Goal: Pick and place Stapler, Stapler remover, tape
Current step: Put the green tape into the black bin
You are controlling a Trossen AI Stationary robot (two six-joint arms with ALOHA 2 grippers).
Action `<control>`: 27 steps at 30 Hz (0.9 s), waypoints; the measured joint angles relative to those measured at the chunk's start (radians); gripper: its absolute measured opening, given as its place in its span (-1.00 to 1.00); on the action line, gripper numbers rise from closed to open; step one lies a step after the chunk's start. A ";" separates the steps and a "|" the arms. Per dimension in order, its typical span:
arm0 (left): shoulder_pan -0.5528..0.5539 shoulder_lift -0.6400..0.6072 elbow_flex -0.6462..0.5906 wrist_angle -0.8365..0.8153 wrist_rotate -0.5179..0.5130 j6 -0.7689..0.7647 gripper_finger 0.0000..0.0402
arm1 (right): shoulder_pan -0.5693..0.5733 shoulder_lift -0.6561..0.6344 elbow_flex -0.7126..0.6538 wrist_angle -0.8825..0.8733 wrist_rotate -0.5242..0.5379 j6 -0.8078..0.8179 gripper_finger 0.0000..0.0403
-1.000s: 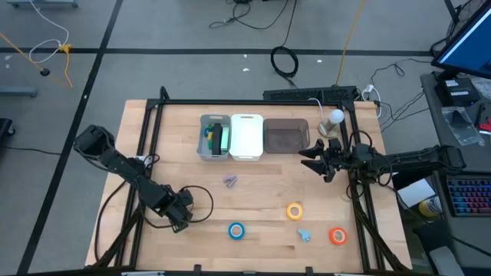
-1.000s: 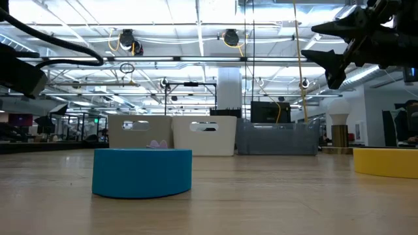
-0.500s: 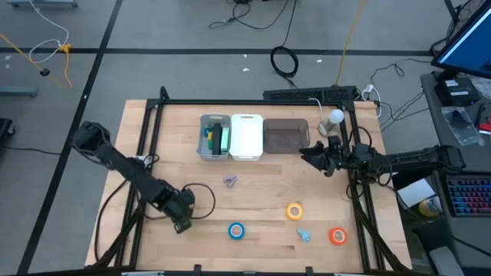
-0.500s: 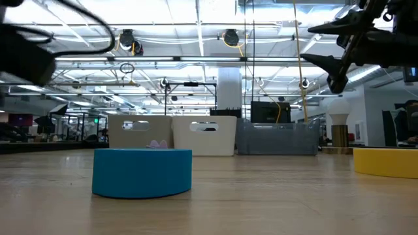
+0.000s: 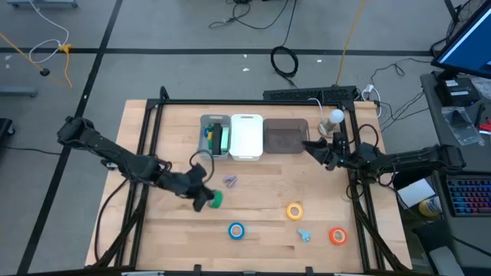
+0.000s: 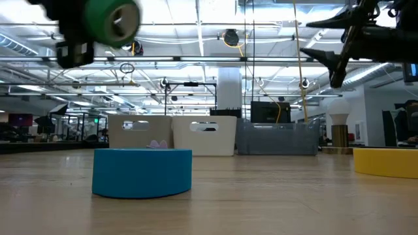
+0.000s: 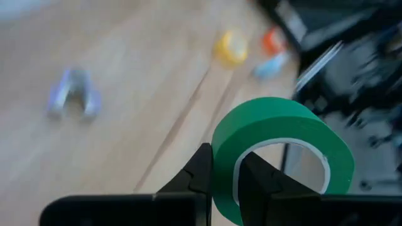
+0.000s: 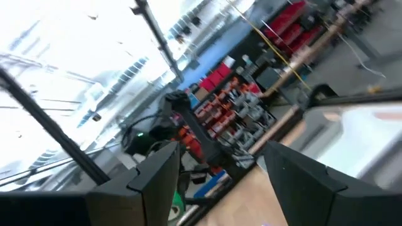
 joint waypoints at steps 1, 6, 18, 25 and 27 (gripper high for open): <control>0.016 -0.001 0.000 0.039 -0.007 0.023 -0.80 | 0.006 0.003 0.000 0.020 0.000 -0.015 0.12; 0.112 0.005 0.000 0.229 -0.019 0.134 -0.80 | 0.057 0.040 0.056 0.035 -0.015 -0.114 0.12; 0.297 0.024 0.002 0.489 -0.016 0.278 -0.80 | 0.138 0.318 0.283 0.045 -0.027 -0.278 0.12; 0.331 0.040 0.002 0.525 -0.055 0.326 -0.80 | 0.154 0.504 0.406 0.044 -0.027 -0.351 0.12; 0.334 0.051 0.001 0.515 -0.054 0.344 -0.80 | 0.159 0.555 0.447 0.038 -0.027 -0.394 0.12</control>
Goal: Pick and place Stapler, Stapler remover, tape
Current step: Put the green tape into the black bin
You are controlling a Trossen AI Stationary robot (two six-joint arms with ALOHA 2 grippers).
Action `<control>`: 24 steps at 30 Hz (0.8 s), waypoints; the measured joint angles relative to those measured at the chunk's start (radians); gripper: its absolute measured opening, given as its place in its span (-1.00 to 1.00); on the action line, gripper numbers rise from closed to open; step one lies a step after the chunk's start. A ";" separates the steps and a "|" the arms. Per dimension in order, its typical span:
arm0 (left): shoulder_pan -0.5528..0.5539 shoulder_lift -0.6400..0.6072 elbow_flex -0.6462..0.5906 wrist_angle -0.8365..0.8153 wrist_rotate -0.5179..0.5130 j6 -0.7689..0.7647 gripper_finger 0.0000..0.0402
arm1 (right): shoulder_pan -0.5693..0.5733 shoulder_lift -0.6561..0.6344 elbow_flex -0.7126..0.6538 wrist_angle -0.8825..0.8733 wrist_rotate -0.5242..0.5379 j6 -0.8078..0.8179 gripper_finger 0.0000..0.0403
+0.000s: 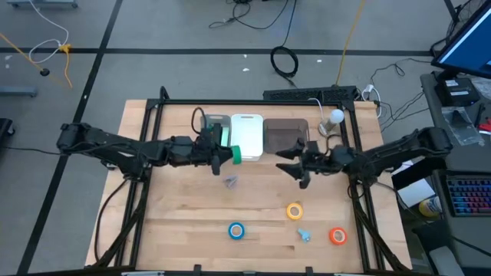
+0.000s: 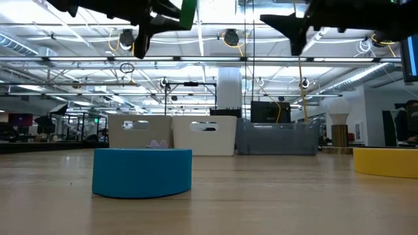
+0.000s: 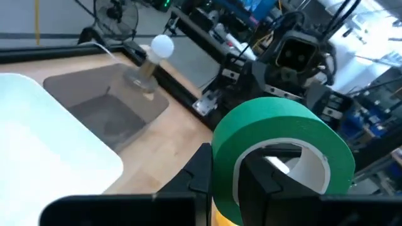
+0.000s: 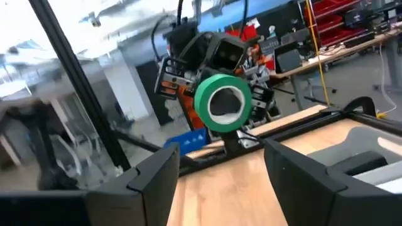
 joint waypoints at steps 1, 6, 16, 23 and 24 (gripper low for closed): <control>0.000 0.007 0.000 0.006 0.000 0.008 -0.80 | 0.003 0.026 0.022 -0.002 0.000 -0.022 0.12; 0.000 0.047 -0.001 0.017 0.027 0.062 -0.80 | 0.003 0.126 0.123 0.004 -0.041 -0.091 0.13; 0.015 0.058 0.000 0.052 0.037 0.112 -0.80 | 0.003 0.246 0.203 0.001 -0.049 -0.106 0.20; 0.034 0.058 0.000 0.053 0.064 0.098 -0.80 | -0.004 0.307 0.262 0.000 -0.045 -0.084 0.37; 0.034 0.058 0.000 0.056 0.064 0.098 -0.80 | -0.008 0.314 0.266 -0.002 -0.045 -0.084 0.40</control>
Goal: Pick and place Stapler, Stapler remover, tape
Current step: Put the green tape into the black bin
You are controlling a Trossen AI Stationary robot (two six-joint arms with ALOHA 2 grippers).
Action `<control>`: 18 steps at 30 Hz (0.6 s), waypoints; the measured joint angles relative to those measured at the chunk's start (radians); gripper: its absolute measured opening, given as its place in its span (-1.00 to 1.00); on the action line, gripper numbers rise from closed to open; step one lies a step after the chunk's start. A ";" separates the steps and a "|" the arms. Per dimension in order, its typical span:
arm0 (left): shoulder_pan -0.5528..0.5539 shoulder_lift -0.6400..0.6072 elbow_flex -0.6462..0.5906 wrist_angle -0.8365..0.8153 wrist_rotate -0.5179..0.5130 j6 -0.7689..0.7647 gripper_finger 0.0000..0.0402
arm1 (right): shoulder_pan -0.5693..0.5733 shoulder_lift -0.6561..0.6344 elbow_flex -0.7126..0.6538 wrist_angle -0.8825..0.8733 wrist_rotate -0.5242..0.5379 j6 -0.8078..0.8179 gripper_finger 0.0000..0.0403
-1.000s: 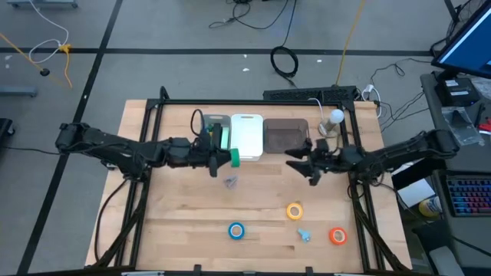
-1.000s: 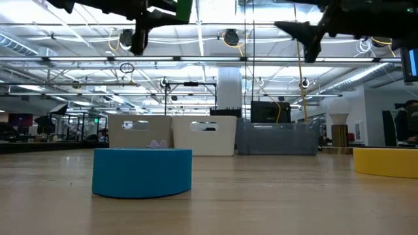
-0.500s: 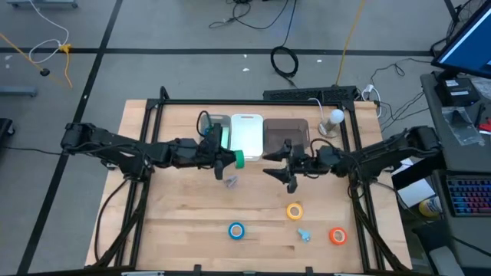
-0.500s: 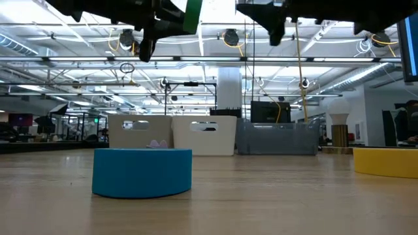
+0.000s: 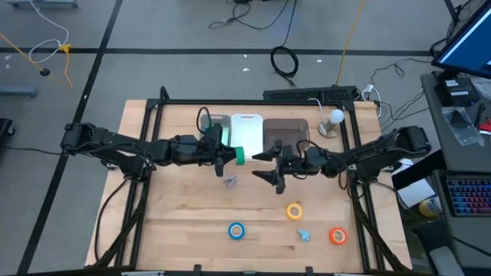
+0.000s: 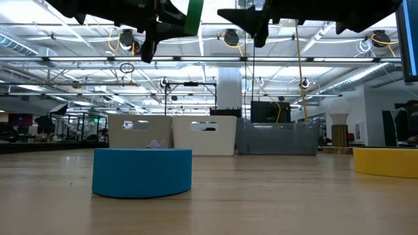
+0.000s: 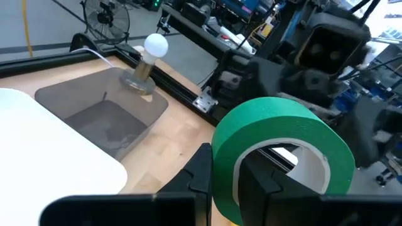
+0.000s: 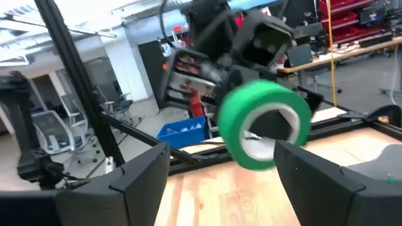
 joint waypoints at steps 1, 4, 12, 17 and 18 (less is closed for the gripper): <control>0.000 0.000 0.000 0.011 0.001 0.000 -0.80 | -0.005 0.007 0.003 -0.003 0.000 0.001 0.42; -0.002 0.000 0.000 0.057 0.024 0.002 -0.80 | -0.026 0.032 0.029 0.001 -0.003 0.016 0.45; -0.004 0.023 0.002 0.071 0.024 0.000 -0.80 | -0.060 0.057 0.077 -0.001 -0.059 0.026 0.46; -0.003 0.071 0.002 0.123 0.025 0.000 -0.80 | -0.076 0.057 0.077 -0.017 -0.060 0.058 0.46; -0.001 0.082 0.003 0.134 0.024 0.000 -0.80 | -0.078 0.057 0.076 -0.021 -0.058 0.064 0.46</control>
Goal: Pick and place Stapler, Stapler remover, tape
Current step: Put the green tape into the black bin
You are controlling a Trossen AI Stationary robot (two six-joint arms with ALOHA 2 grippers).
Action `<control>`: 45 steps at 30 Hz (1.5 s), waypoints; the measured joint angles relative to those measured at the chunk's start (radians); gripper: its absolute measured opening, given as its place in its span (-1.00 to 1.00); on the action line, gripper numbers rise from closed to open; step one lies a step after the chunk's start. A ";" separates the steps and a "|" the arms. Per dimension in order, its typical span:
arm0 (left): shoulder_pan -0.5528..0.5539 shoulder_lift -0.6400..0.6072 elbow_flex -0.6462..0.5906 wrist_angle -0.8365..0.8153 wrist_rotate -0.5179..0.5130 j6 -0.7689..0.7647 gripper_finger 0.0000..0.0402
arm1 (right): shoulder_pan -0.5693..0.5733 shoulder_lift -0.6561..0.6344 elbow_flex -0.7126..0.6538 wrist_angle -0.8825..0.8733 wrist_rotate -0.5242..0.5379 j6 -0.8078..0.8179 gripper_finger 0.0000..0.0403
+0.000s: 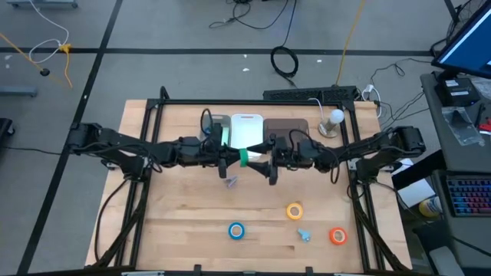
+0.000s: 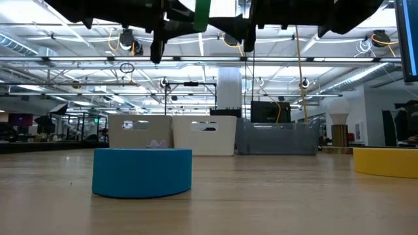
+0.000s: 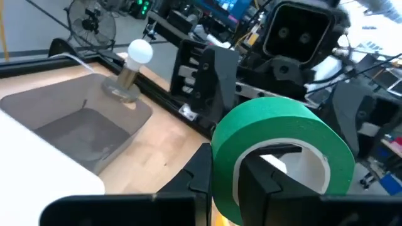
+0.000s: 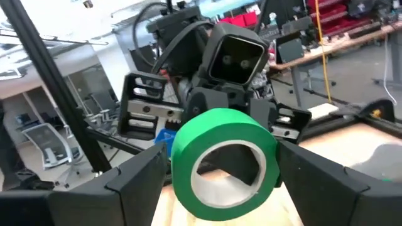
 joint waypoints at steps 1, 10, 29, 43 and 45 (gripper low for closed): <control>0.001 0.008 0.000 0.007 0.000 0.000 -0.80 | -0.003 0.000 -0.002 -0.006 0.000 0.003 0.46; 0.002 0.046 -0.006 0.046 -0.010 0.000 -0.80 | -0.017 -0.002 -0.003 -0.048 -0.018 0.046 0.43; 0.015 0.042 -0.006 0.027 -0.037 0.050 -0.80 | -0.017 -0.002 -0.002 -0.092 -0.069 0.157 0.37; 0.081 -0.037 0.004 -0.012 -0.071 0.104 -0.80 | -0.013 0.001 -0.001 -0.091 -0.105 0.184 0.38; 0.081 -0.036 0.003 -0.015 -0.065 0.098 -0.80 | -0.011 0.001 -0.001 -0.092 -0.107 0.174 0.38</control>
